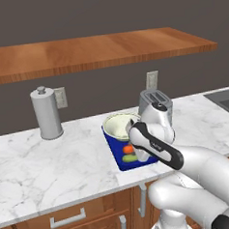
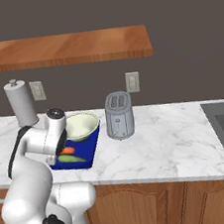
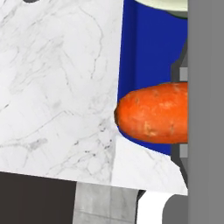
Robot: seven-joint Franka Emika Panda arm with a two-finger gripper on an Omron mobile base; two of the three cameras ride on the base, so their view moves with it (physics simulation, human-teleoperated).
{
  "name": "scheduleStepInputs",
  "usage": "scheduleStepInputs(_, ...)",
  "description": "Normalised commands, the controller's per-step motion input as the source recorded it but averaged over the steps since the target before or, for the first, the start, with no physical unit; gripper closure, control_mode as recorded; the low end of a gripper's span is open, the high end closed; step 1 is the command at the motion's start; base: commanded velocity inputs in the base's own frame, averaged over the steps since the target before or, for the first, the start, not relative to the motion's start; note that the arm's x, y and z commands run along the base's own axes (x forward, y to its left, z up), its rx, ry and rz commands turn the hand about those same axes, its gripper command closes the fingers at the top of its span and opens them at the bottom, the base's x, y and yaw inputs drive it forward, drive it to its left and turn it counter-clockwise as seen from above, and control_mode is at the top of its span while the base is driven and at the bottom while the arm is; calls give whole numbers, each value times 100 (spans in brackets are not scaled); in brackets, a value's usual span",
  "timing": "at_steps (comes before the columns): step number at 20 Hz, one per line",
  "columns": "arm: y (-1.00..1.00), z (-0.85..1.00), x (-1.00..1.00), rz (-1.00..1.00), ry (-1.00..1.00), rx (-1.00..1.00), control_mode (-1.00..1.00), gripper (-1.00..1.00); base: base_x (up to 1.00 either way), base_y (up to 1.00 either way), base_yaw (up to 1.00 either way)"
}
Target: Place the two vegetables and bowl onto the tray for setting up a vegetable dip station.
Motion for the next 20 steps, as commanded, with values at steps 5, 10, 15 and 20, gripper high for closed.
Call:
scheduleStepInputs(5,-6,-6,10,0,0,0,-100,100,0,0,0)
scheduleStepInputs(10,-5,-5,10,0,0,0,-100,100,0,0,0)
scheduleStepInputs(15,-3,-3,12,0,0,0,-100,100,0,0,0)
scheduleStepInputs(20,-2,-1,8,0,0,0,-100,100,0,0,0)
